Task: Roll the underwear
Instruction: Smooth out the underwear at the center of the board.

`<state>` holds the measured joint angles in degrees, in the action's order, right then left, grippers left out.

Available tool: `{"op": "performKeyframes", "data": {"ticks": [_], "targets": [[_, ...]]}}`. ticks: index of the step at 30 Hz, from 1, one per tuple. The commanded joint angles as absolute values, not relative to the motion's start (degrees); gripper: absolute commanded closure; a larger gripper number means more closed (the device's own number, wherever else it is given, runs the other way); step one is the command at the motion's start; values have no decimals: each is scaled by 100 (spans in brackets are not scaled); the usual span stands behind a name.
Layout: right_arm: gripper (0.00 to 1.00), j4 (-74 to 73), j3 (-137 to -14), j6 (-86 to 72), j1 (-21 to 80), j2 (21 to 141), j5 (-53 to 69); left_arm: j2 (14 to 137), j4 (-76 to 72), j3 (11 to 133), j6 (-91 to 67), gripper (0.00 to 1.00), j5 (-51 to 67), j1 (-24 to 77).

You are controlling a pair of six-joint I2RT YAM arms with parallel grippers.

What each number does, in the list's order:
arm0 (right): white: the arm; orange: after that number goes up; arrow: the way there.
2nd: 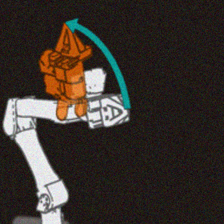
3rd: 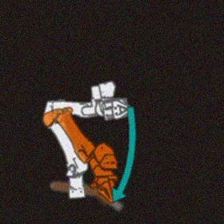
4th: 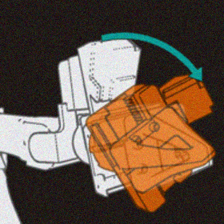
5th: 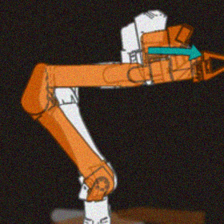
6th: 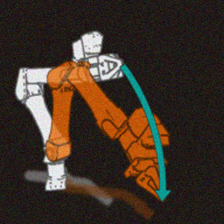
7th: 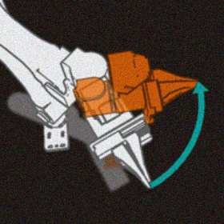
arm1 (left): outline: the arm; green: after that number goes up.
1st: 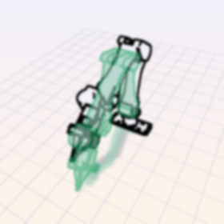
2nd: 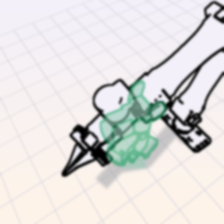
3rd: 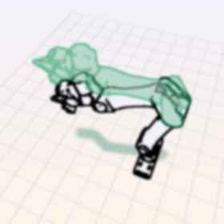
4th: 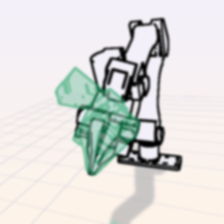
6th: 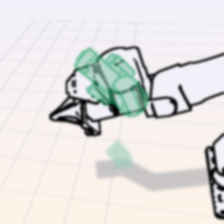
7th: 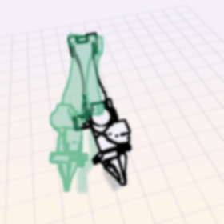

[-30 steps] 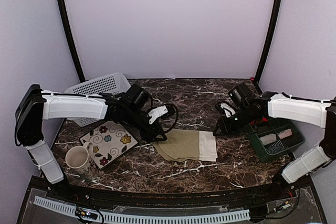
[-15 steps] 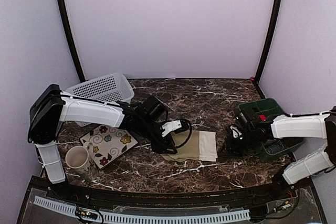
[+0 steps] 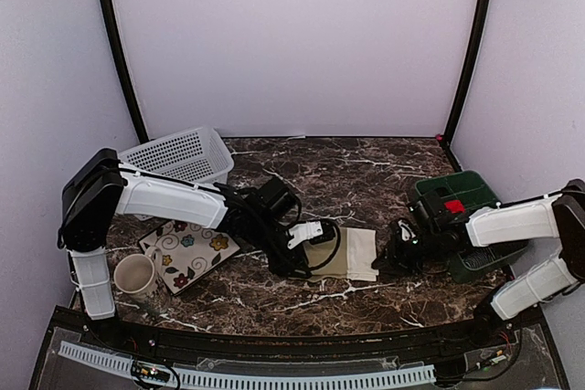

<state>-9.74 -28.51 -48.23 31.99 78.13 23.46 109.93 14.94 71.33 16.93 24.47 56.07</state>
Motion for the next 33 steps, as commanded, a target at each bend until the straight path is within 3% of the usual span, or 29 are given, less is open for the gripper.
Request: {"op": "performKeyframes", "data": {"ticks": [1,7,11,19,26,33], "targets": [[73,-697,-2826,-4961,3260,8022,2316,11021,1643,7286,1705,59,2447,5651],[84,-866,-2821,-4927,3260,7950,2217,11075,1710,7344,1760,59,2350,5658],[100,-938,-2834,-4915,3260,7874,2201,11206,1845,7485,1797,59,2204,5676],[100,-1058,-2913,-4863,3260,7879,2108,11303,1812,7564,1785,58,2045,5689],[100,-1156,-3068,-4790,3261,7878,2074,11423,1907,7671,1871,50,2274,5717],[100,-1172,-3146,-4781,3260,7897,2118,11487,1898,7673,1863,58,1978,5726]]}}
